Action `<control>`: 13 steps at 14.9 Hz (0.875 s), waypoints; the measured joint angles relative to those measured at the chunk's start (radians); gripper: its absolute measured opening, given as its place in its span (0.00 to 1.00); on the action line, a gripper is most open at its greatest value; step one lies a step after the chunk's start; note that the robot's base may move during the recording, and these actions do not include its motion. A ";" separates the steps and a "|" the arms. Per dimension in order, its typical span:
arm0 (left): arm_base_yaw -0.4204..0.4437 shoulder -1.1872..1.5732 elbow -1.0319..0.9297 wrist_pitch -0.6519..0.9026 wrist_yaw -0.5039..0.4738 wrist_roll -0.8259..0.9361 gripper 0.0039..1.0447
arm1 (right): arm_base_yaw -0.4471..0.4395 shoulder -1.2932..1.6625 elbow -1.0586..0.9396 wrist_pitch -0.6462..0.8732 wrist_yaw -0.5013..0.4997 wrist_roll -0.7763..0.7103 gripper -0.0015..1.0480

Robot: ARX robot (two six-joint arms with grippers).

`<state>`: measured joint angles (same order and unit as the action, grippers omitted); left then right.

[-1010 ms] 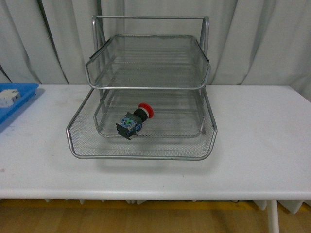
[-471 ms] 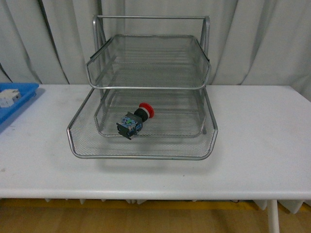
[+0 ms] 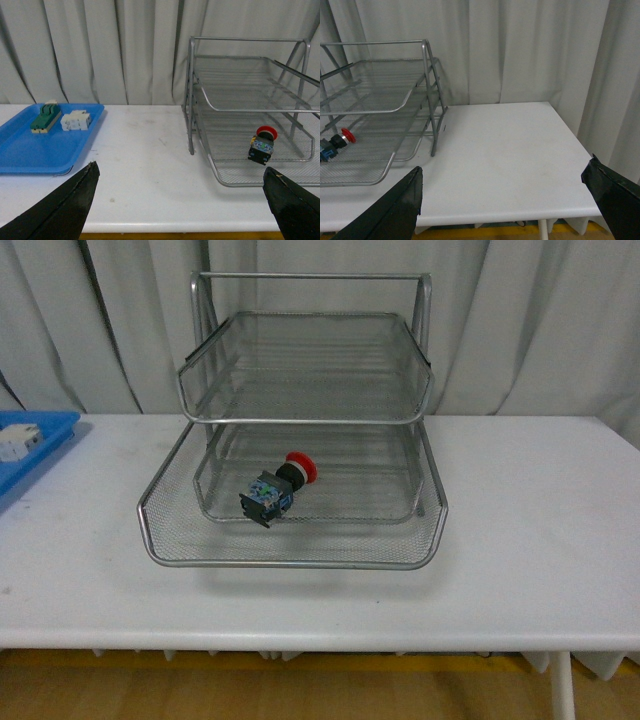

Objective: Place button on rack with both arms

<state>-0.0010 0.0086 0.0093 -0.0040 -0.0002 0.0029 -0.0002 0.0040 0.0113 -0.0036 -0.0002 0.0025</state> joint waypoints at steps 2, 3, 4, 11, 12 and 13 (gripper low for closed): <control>0.000 0.000 0.000 0.000 0.000 -0.001 0.94 | 0.035 0.169 0.079 -0.161 0.008 -0.062 0.94; 0.000 0.000 0.000 0.000 0.000 -0.001 0.94 | 0.049 0.313 0.113 -0.103 0.009 -0.068 0.94; 0.000 0.000 0.000 0.000 0.000 -0.002 0.94 | 0.063 0.422 0.143 -0.055 0.006 -0.061 0.94; 0.000 0.000 0.000 0.000 0.000 -0.001 0.94 | 0.244 1.539 0.531 0.195 -0.113 0.180 0.49; 0.000 0.000 0.000 0.000 0.000 -0.001 0.94 | 0.283 1.627 0.579 0.197 -0.118 0.211 0.39; 0.000 0.000 0.000 0.000 0.000 -0.001 0.94 | 0.325 1.698 0.629 0.199 -0.118 0.237 0.28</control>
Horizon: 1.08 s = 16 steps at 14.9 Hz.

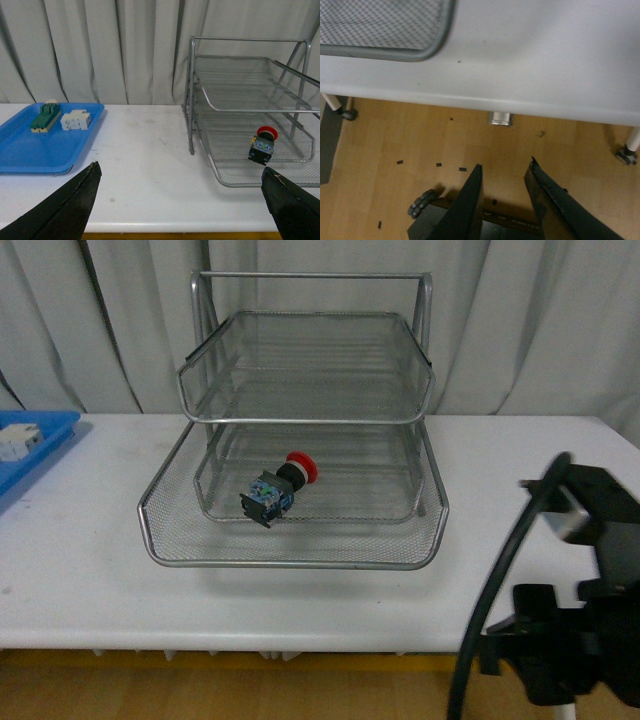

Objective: Place button on rack with both arms

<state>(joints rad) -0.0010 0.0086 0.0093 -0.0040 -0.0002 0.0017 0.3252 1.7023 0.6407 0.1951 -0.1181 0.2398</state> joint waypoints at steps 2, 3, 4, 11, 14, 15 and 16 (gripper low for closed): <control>0.000 0.000 0.000 0.000 0.000 0.000 0.94 | 0.096 0.126 0.116 -0.002 0.004 0.044 0.06; 0.000 0.000 0.000 0.000 0.000 0.000 0.94 | 0.137 0.172 0.166 -0.013 0.016 0.068 0.02; 0.000 0.000 0.000 0.000 0.000 0.000 0.94 | 0.171 0.217 0.218 -0.034 0.025 0.091 0.02; 0.000 0.000 0.000 0.000 0.000 0.000 0.94 | 0.269 0.474 0.567 0.052 0.240 0.060 0.02; 0.000 0.000 0.000 0.000 0.000 0.000 0.94 | 0.250 0.525 0.678 0.060 0.277 0.018 0.02; 0.000 0.000 0.000 0.000 0.000 0.000 0.94 | 0.241 0.571 0.741 0.065 0.295 -0.003 0.02; 0.000 0.000 0.000 0.000 0.000 0.000 0.94 | 0.229 0.618 0.795 0.087 0.304 -0.018 0.02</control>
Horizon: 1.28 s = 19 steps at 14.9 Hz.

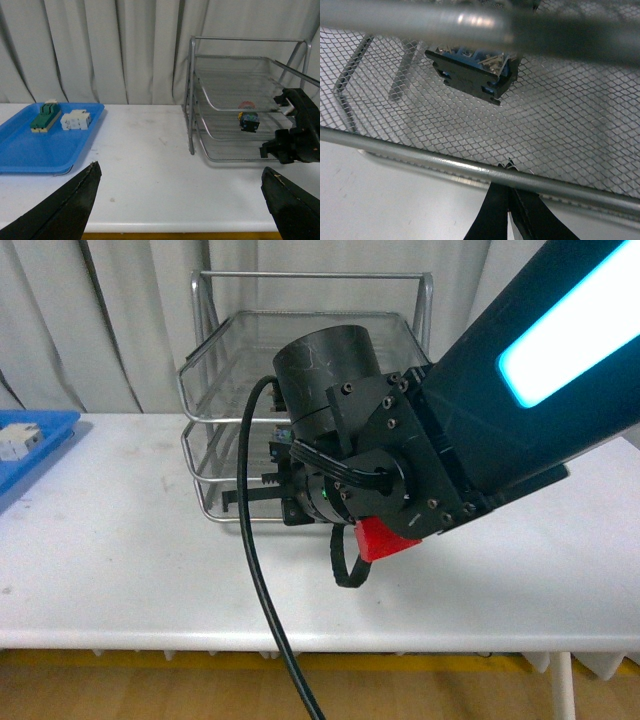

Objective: Place button on rack with both arms

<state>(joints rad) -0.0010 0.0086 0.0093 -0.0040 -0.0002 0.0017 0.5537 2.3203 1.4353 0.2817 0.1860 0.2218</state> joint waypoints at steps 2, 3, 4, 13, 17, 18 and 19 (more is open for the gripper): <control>0.000 0.000 0.000 0.000 0.000 0.000 0.94 | -0.013 0.048 0.036 0.054 0.003 -0.012 0.02; 0.000 0.000 0.000 0.000 0.000 0.000 0.94 | -0.013 0.050 0.028 0.087 0.003 -0.014 0.02; 0.000 0.000 0.000 0.000 0.000 0.000 0.94 | -0.019 0.049 0.014 0.116 -0.002 -0.013 0.02; 0.000 0.000 0.000 0.000 0.000 0.000 0.94 | -0.236 -0.674 -1.102 0.984 0.142 -0.181 0.02; 0.000 0.000 0.000 0.000 0.000 0.000 0.94 | -0.344 -0.986 -1.255 0.826 0.026 -0.215 0.02; 0.000 0.000 0.000 0.000 0.000 0.000 0.94 | -0.368 -1.069 -1.284 0.803 0.005 -0.215 0.02; 0.000 0.000 0.000 0.000 0.000 0.000 0.94 | -0.389 -1.136 -1.307 0.772 -0.013 -0.215 0.02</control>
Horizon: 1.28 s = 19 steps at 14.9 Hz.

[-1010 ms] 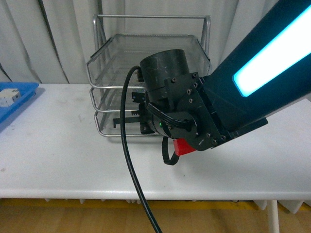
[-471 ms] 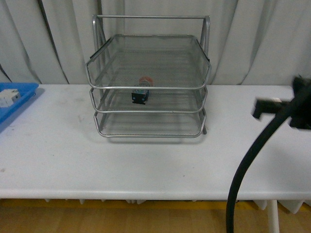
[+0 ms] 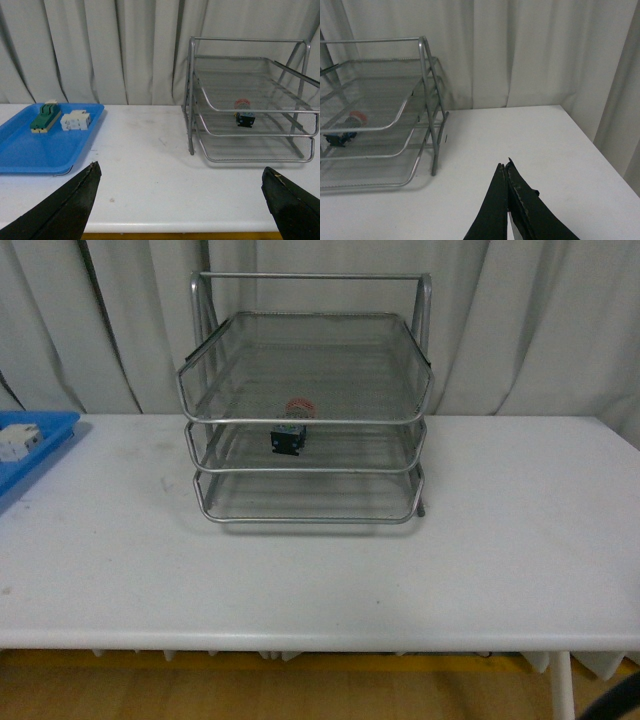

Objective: Place button on rack with both arms

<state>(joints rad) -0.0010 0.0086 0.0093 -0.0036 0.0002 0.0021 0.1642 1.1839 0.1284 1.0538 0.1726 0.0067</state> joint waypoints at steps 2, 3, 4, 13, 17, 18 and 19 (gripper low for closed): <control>0.000 0.000 0.000 0.000 0.000 0.000 0.94 | -0.031 -0.099 -0.044 -0.080 -0.038 0.000 0.02; 0.000 0.000 0.000 0.000 0.000 0.000 0.94 | -0.048 -0.162 -0.063 -0.119 -0.051 0.000 0.02; 0.000 0.000 0.000 0.000 0.000 0.000 0.94 | -0.061 -0.223 -0.074 -0.156 -0.063 0.000 0.02; 0.000 0.000 0.000 0.000 0.000 0.000 0.94 | -0.171 -0.451 -0.111 -0.347 -0.165 -0.001 0.02; 0.000 0.000 0.000 0.000 0.000 0.000 0.94 | -0.164 -0.780 -0.117 -0.650 -0.170 -0.001 0.02; 0.000 0.000 0.000 0.000 0.000 0.000 0.94 | -0.164 -0.844 -0.117 -0.713 -0.170 -0.001 0.02; 0.000 0.000 0.000 0.000 0.000 0.000 0.94 | -0.164 -0.868 -0.117 -0.735 -0.170 -0.001 0.02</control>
<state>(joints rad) -0.0010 0.0086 0.0093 -0.0036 -0.0002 0.0017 -0.0002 0.3161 0.0113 0.3187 0.0025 0.0059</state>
